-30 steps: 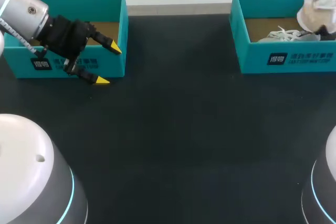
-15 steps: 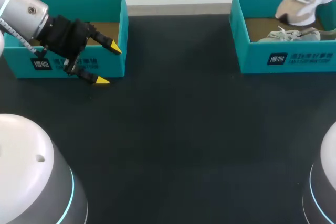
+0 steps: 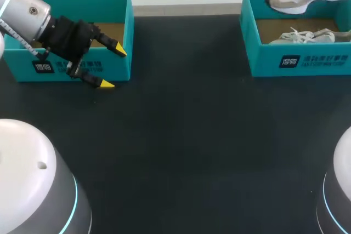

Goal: Take the shoe out of the shoebox, open the shoe tongue, remove and reinsert the insole, then place the shoe into the shoebox

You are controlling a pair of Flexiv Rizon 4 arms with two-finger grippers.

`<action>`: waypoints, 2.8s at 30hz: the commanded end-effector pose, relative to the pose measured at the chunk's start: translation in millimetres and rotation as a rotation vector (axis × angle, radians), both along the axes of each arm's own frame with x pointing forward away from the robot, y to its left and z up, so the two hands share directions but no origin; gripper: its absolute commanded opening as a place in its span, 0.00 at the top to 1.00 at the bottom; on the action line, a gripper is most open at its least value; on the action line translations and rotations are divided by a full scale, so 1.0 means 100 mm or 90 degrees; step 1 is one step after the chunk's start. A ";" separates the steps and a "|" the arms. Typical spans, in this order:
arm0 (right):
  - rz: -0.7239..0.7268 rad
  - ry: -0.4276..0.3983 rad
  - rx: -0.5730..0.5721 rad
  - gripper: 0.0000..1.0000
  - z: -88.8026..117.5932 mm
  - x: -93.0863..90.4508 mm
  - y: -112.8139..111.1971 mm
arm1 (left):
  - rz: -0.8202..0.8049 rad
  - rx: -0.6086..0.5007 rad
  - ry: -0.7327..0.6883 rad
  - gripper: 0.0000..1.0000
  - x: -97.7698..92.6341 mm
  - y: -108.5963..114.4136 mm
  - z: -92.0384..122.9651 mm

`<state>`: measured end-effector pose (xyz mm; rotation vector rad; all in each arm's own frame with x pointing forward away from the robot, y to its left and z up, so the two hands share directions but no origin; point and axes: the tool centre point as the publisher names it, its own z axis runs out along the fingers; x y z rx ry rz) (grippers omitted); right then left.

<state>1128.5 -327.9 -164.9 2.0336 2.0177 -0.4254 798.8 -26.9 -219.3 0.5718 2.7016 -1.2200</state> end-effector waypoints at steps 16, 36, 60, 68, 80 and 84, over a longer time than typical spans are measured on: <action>-0.130 -0.035 0.012 1.00 -0.15 0.04 -0.03 | -0.001 0.002 0.001 0.00 0.00 0.00 0.00; -0.171 -0.051 -0.010 1.00 -0.48 -0.03 -0.06 | -0.001 0.002 0.001 0.00 0.00 0.00 0.00; -0.191 -0.040 -0.040 1.00 -0.89 0.08 -0.17 | -0.001 0.002 0.001 0.00 0.00 0.00 0.00; -0.203 -0.046 -0.038 1.00 -1.02 0.14 -0.19 | -0.001 0.002 0.001 0.00 0.00 0.00 0.00; -0.203 -0.046 -0.035 1.00 -1.17 0.26 -0.20 | -0.001 0.002 0.001 0.00 0.00 0.00 0.00; -0.201 -0.047 -0.036 1.00 -1.23 0.27 -0.22 | -0.001 0.002 0.001 0.00 0.00 0.00 0.00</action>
